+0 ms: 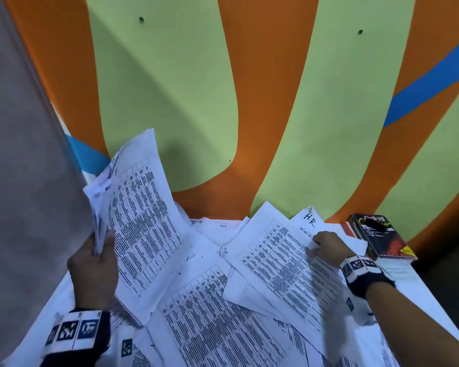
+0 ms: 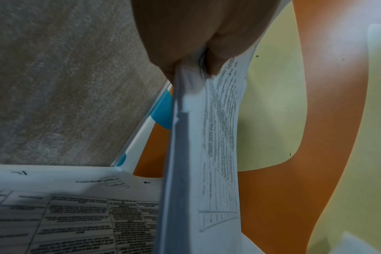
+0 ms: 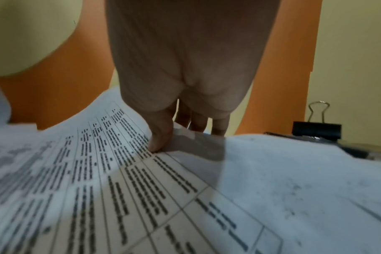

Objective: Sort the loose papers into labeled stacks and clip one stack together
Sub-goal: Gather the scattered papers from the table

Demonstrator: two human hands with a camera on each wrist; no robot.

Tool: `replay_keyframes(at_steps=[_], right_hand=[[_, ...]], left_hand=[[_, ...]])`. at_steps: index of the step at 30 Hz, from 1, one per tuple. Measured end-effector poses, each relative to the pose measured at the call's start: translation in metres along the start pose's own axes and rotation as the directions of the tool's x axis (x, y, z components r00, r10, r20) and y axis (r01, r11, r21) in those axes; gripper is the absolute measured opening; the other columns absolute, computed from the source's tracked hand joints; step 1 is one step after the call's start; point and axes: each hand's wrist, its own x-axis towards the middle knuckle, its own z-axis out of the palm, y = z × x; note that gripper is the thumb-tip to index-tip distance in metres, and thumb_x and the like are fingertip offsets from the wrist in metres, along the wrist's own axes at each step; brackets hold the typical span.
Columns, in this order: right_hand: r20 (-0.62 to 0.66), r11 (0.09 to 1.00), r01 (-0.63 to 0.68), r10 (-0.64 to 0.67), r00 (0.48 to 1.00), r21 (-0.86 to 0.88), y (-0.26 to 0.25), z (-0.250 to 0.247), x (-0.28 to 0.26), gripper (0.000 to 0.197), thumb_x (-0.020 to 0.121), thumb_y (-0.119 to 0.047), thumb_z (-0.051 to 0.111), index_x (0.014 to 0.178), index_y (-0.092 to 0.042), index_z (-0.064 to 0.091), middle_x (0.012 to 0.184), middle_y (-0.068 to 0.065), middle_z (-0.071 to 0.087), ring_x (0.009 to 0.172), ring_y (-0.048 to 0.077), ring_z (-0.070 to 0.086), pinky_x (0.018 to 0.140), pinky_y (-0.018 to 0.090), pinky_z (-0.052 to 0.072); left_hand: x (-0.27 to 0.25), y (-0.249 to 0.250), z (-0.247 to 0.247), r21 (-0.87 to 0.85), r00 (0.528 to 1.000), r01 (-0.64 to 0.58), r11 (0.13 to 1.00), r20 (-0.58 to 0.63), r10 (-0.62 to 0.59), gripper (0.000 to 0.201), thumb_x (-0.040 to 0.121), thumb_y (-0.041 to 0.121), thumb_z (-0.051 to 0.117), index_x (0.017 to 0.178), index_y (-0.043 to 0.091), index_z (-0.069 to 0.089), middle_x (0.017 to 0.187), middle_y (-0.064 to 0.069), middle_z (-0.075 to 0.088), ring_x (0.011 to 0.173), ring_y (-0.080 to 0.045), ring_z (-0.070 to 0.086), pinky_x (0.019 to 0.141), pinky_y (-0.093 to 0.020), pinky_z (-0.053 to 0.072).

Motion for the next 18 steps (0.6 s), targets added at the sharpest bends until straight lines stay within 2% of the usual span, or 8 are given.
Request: replay_keyframes(at_steps=[2,3,4,8,11,13,15,18], right_hand=[[-0.065,0.996,0.086,-0.085,0.994,0.014,-0.006,-0.014,-0.007,0.046,0.078,-0.007,0.062,0.047,-0.014,0.028,0.056,0.005,0.032,0.061,0.024,0.037,0.052,0.030,0.022],[-0.076,0.994,0.103,-0.100,0.992,0.036,-0.010,-0.023,-0.012,0.042,0.077,-0.007,0.064,0.047,-0.010,0.035,0.055,0.010,0.035,0.059,0.026,0.039,0.052,0.031,0.026],[-0.086,0.990,0.110,-0.103,0.991,0.085,-0.014,-0.033,-0.017,0.038,0.078,-0.007,0.065,0.049,-0.005,0.041,0.055,0.014,0.038,0.057,0.025,0.040,0.052,0.033,0.029],[-0.163,0.944,0.156,-0.112,0.980,0.291,-0.035,-0.090,-0.045,0.036,0.083,-0.011,0.070,0.056,-0.006,0.047,0.054,0.003,0.036,0.047,0.008,0.029,0.045,0.016,0.025],[-0.347,0.803,0.240,-0.045,0.937,0.546,-0.038,-0.129,-0.057,0.029,0.083,-0.006,0.069,0.066,0.011,0.053,0.052,0.000,0.043,0.040,0.000,0.033,0.040,0.011,0.028],[-0.412,0.679,0.254,0.078,0.908,0.689,-0.039,-0.140,-0.056,0.026,0.085,-0.005,0.066,0.069,0.009,0.052,0.041,-0.008,0.044,0.034,0.000,0.033,0.035,0.013,0.028],[-0.394,0.548,0.248,0.165,0.904,0.799,-0.047,-0.139,-0.054,0.022,0.087,-0.005,0.063,0.069,0.002,0.053,0.032,-0.005,0.042,0.027,0.000,0.030,0.031,0.011,0.024],[-0.315,0.410,0.225,0.165,0.935,0.884,-0.066,-0.121,-0.048,0.017,0.089,-0.007,0.061,0.079,0.007,0.057,0.047,0.009,0.035,0.030,0.006,0.024,0.032,0.013,0.020]], left_hand=[[-0.002,0.008,0.001,-0.017,0.999,0.025,1.000,0.036,-0.024,0.037,0.093,0.021,0.057,0.090,-0.016,0.058,0.081,-0.041,0.059,0.080,-0.050,0.058,0.065,-0.033,0.035],[-0.003,0.011,0.002,-0.026,0.998,0.034,0.999,0.055,-0.032,0.037,0.092,0.021,0.057,0.083,-0.016,0.057,0.068,-0.036,0.054,0.053,-0.030,0.046,0.063,-0.034,0.032],[-0.005,0.014,0.002,-0.037,0.997,0.036,0.999,0.064,-0.033,0.038,0.092,0.021,0.057,0.078,-0.014,0.055,0.061,-0.027,0.049,0.065,-0.011,0.036,0.063,-0.035,0.032],[-0.007,0.021,0.005,-0.075,0.995,0.083,0.994,0.063,-0.078,0.026,0.093,0.013,0.056,0.078,-0.008,0.055,0.067,-0.015,0.051,0.069,-0.020,0.040,0.067,-0.036,0.033],[-0.005,0.028,0.009,-0.123,0.990,0.128,0.984,0.075,-0.119,0.032,0.093,0.017,0.056,0.071,-0.005,0.048,0.063,-0.016,0.046,0.065,-0.020,0.034,0.060,-0.035,0.028],[-0.003,0.032,0.012,-0.141,0.987,0.149,0.979,0.082,-0.138,0.033,0.093,0.017,0.056,0.067,-0.001,0.044,0.061,-0.013,0.039,0.060,-0.019,0.031,0.058,-0.034,0.025],[-0.002,0.040,0.016,-0.171,0.982,0.164,0.972,0.124,-0.144,0.027,0.093,0.016,0.056,0.073,0.001,0.046,0.060,-0.010,0.039,0.056,-0.019,0.034,0.061,-0.034,0.028],[-0.003,0.049,0.031,-0.222,0.964,0.202,0.954,0.220,-0.153,0.031,0.092,0.018,0.057,0.073,-0.005,0.047,0.057,-0.008,0.037,0.055,-0.017,0.036,0.064,-0.031,0.031]])
